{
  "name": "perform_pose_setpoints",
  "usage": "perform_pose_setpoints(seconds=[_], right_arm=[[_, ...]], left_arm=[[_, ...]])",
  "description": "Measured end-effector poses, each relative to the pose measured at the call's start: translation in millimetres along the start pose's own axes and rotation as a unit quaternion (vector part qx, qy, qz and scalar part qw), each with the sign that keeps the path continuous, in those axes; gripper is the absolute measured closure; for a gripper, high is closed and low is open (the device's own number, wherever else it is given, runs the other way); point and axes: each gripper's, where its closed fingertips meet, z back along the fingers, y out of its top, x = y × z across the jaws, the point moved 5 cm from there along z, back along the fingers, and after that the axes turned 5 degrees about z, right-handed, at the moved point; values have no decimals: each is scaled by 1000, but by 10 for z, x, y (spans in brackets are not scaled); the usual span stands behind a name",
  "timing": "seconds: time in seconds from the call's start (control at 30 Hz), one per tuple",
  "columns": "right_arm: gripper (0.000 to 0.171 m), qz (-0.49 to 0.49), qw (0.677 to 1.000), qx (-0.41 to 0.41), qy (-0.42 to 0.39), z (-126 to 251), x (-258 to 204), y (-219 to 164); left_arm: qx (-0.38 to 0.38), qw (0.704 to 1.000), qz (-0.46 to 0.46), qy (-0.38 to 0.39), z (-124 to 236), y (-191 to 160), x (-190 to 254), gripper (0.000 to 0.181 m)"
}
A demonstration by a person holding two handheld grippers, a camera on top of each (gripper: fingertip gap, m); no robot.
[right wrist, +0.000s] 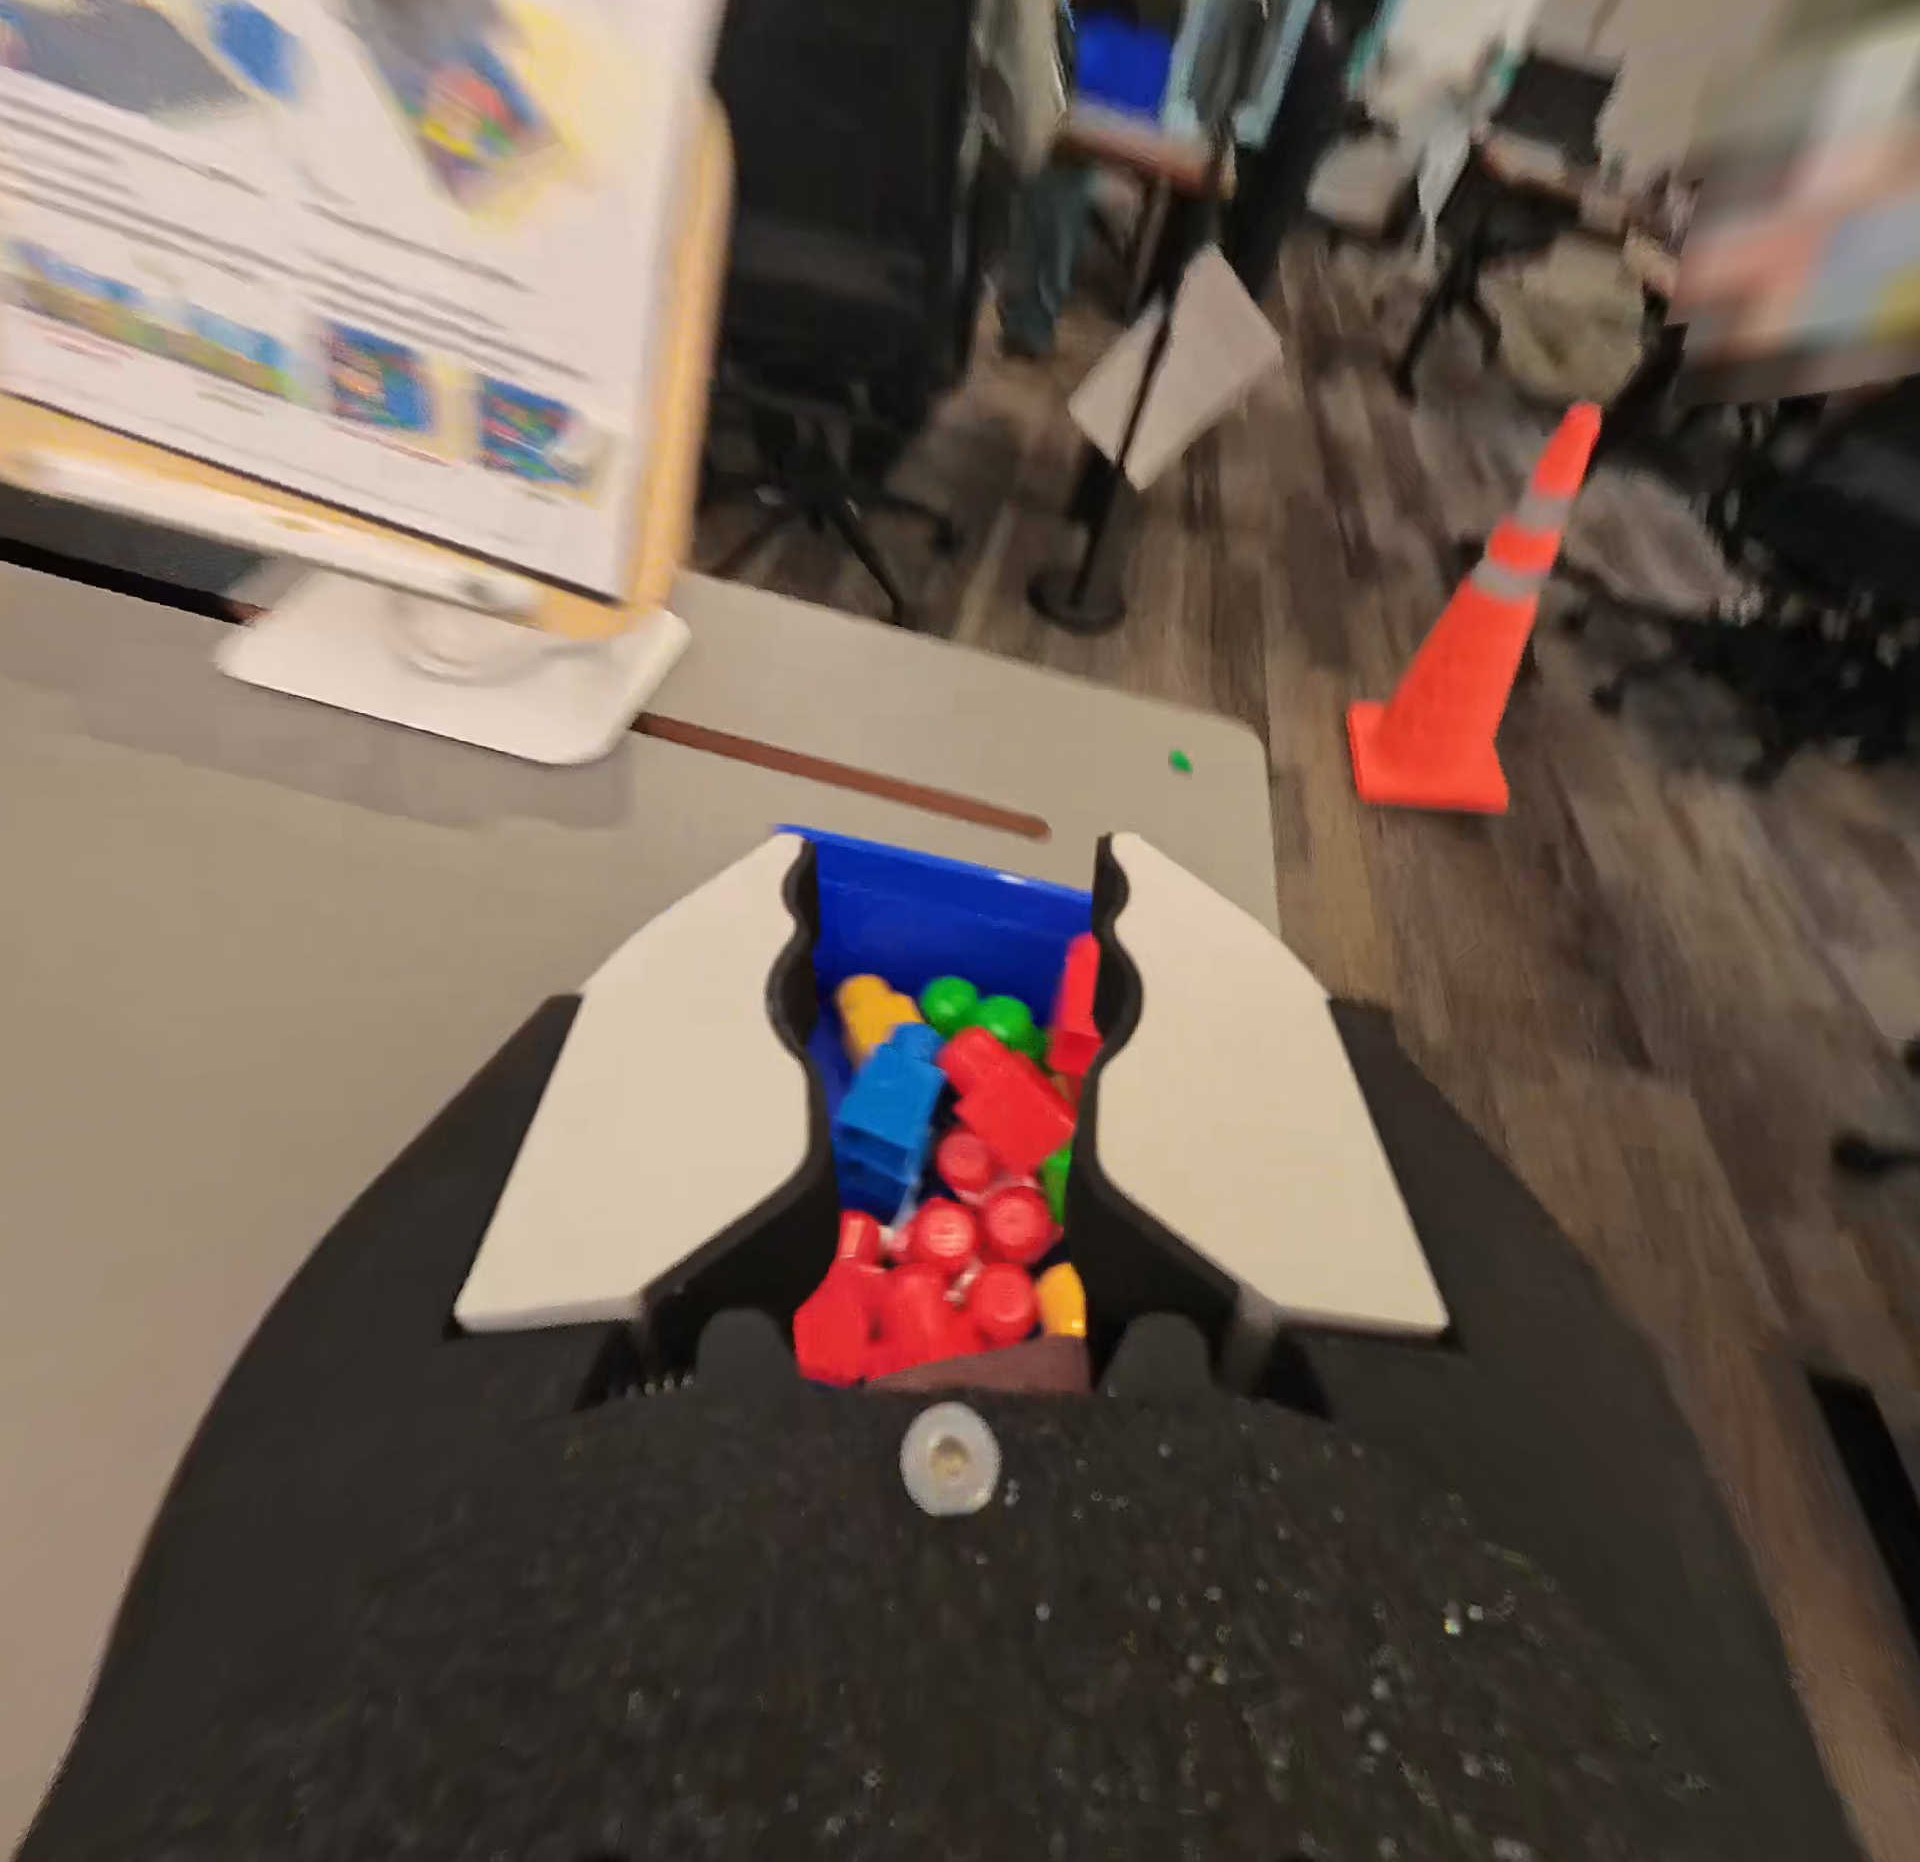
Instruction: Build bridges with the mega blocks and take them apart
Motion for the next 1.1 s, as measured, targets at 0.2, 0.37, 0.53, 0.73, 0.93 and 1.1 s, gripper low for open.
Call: perform_pose_setpoints(seconds=[0.2, 0.37, 0.53, 0.73, 0.93, 1.1], right_arm=[[119, 26, 994, 108, 17, 814, -1317, -186], [111, -27, 995, 90, 19, 822, -2283, -1018], [109, -46, 996, 54, 62, 814, -2759, -1408], [109, -39, 996, 46, 71, 794, -2806, -1434], [109, -16, 989, 63, 135, 759, -2824, -1336], [115, 29, 928, 130, 349, 727, -2879, -945]], left_arm=[[3, 1000, 6, 17, 18, 45, -111, 140], [-2, 1000, 6, 23, 2, 9, -138, 140], [-6, 1000, 6, 16, -6, -19, -101, 140], [-10, 1000, 6, 9, -12, -49, -75, 140], [-4, 997, -29, -75, -18, 31, 32, 140], [-1, 943, -88, -320, 67, 285, 364, 140]])
